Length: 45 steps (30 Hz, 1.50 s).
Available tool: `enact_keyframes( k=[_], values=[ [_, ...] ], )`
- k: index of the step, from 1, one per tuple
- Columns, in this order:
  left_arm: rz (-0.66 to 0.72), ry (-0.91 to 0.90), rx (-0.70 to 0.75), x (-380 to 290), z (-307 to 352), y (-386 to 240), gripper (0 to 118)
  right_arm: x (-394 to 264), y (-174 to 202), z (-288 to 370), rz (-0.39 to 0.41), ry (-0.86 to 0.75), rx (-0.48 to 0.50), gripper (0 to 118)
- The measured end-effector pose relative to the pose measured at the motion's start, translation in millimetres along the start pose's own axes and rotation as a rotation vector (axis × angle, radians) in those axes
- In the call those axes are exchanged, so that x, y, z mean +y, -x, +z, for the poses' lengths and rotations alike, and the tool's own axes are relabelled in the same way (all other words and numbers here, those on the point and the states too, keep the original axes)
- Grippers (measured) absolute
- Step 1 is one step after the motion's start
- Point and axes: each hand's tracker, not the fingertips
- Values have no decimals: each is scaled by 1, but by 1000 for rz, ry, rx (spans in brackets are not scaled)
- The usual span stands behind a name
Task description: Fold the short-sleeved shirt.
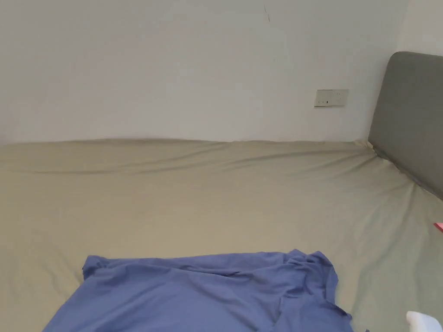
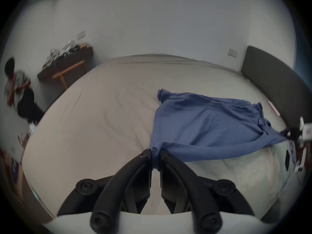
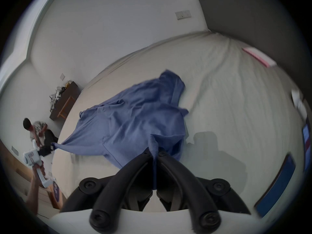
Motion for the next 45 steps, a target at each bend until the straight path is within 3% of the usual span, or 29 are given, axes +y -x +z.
enact_keyframes(
  k=[5, 14, 21, 24, 26, 29, 30, 34, 38, 40, 41, 43, 44, 45],
  values=[
    [59, 13, -7, -30, 37, 25, 9, -46, 3, 41, 41, 12, 22, 3],
    [80, 45, -17, -56, 89, 49, 9, -86, -14, 107, -24, 28, 63, 3],
    [48, -8, 91, -71, 134, 57, 9, -113, -4, 142, 48, 47, 38, 3],
    [153, -8, 85, -78, 145, 79, 9, -125, -13, 144, 3, 63, 51, 3],
    [156, 3, 90, -87, 135, 83, 9, -133, -10, 131, 20, 75, 44, 3],
    [115, 47, 107, -98, 110, 69, 9, -146, -2, 97, 169, 177, -11, 3],
    [110, 48, 77, -100, 105, 63, 9, -149, -5, 87, 180, 215, -31, 3],
    [116, 43, -9, -120, 63, 57, 10, -168, -26, 56, 159, 271, -83, 4],
    [125, 29, -46, -118, 50, 40, 10, -169, -26, 64, 125, 249, -66, 4],
    [138, 12, -67, -115, 48, 35, 18, -171, -21, 65, 197, 245, -90, 4],
    [147, 2, -72, -112, 52, 27, 29, -172, -19, 64, 229, 248, -94, 6],
    [159, -15, -87, -108, 56, 21, 74, -172, -17, 62, 247, 251, -96, 15],
    [165, -23, -102, -105, 59, 18, 88, -171, -15, 62, 253, 251, -98, 24],
    [167, -32, -121, -102, 67, 7, 94, -171, -11, 66, 260, 250, -99, 39]
  ],
)
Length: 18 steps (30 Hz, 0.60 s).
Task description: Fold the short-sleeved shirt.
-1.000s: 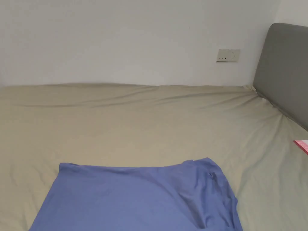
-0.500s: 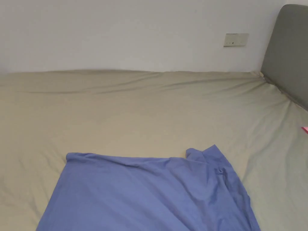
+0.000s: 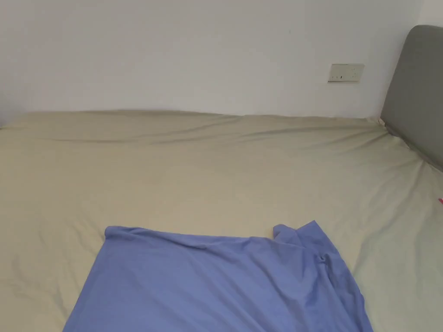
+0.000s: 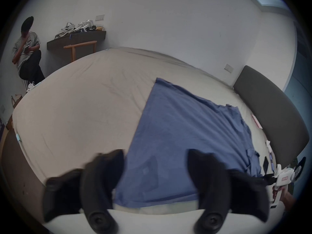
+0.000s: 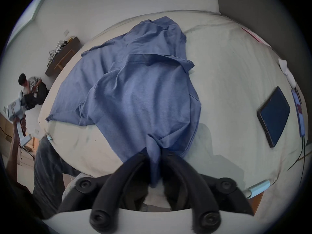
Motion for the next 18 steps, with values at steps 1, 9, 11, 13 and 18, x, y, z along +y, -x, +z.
enact_keyframes(
  k=[1, 9, 11, 13, 18],
  values=[
    [-4, -26, -20, 1, 6, -5, 94, 0, 1, 4, 13, -5, -9, 69],
    [-78, -146, -41, 13, 60, -50, 114, 0, 69, 104, 138, -440, -235, 84],
    [-94, -166, -36, 14, 73, -57, 114, 4, 95, 129, 188, -566, -244, 89],
    [-96, -181, -37, 16, 84, -59, 116, 11, 121, 146, 228, -646, -244, 90],
    [-75, -112, 50, 10, 88, -39, 118, 16, 167, 168, 284, -731, -111, 90]
  ],
)
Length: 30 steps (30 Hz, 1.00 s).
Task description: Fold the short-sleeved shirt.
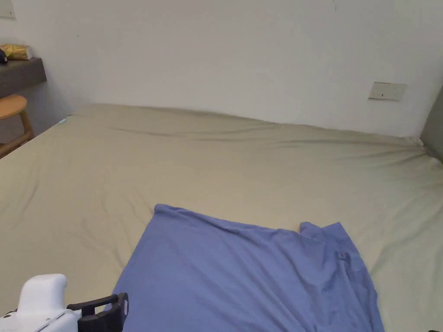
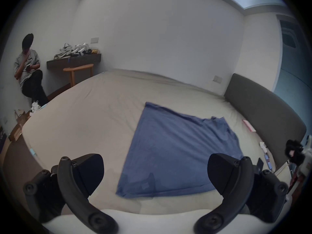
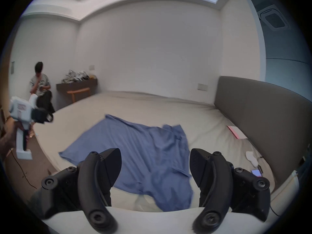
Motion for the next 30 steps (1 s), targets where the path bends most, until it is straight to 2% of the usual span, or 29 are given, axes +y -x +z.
enact_keyframes(
  k=[3, 8, 12, 17, 20, 24, 26, 29, 30],
  values=[
    [47, 22, 69, -9, -4, 20, 118, 4, 16, 1, -16, -11, 65, 90],
    [89, 181, 72, -25, -35, 46, 118, -5, 32, -4, -13, 4, 88, 90],
    [16, 272, 52, -42, -71, 49, 118, -11, 33, -4, -28, 14, 100, 90],
    [-31, 393, 58, -66, -115, 46, 110, -22, 13, -1, -107, 64, 63, 90],
    [-58, 449, 66, -81, -136, 46, 100, -30, -3, 3, -132, 94, 14, 90],
    [-89, 422, 107, -93, -137, 37, 89, -42, -24, 7, -159, 139, -45, 90],
    [-64, 423, 76, -89, -132, 38, 73, -49, -35, 8, -189, 151, -79, 90],
    [-42, 405, 50, -82, -131, 37, 17, -60, -50, 8, -260, 157, -134, 90],
    [-40, 399, 58, -80, -130, 37, 14, -63, -54, 7, -275, 168, -137, 90]
  ],
)
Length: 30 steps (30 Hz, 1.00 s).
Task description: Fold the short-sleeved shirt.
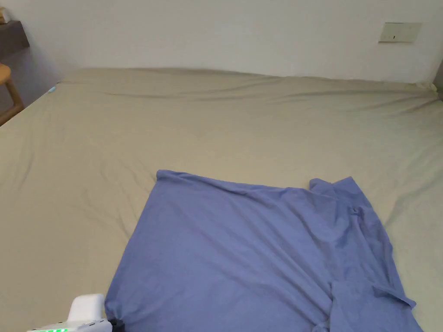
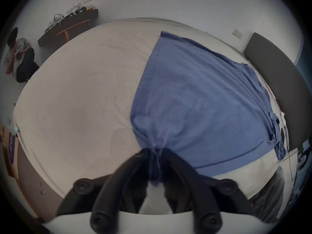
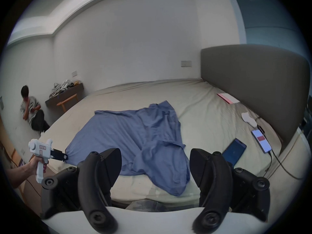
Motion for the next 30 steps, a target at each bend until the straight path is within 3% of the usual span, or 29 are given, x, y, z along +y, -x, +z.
enact_keyframes(
  k=[6, 13, 18, 20, 21, 22, 23, 25, 27, 30],
  values=[
    [-79, -27, 10, 7, 11, -29, 10, -16, -26, -7, -32, 72, -49, 90],
    [54, -71, -99, 37, 24, -37, 9, -53, -48, -65, -13, 284, -40, 90],
    [9, -98, -66, 48, 29, -39, 9, -89, -52, -127, -63, 463, 49, 89],
    [42, -81, -66, 49, 25, -31, 9, -99, -50, -146, -87, 518, 41, 77],
    [67, -76, -69, 49, 24, -27, 9, -92, -46, -136, -4, 371, -33, 62],
    [92, -71, -72, 48, 24, -22, 9, -86, -47, -138, -22, 374, -21, 17],
    [107, -69, -71, 48, 24, -18, 9, -80, -53, -145, -121, 435, 91, 9],
    [125, -65, -68, 46, 25, -14, 9, -74, -60, -149, -271, 454, 126, 9],
    [147, -58, -67, 45, 25, -9, 9, -66, -64, -149, -242, 425, 110, 9],
    [156, -39, -72, 42, 27, -7, 9, -53, -70, -142, -305, 392, 169, 9]
  ],
)
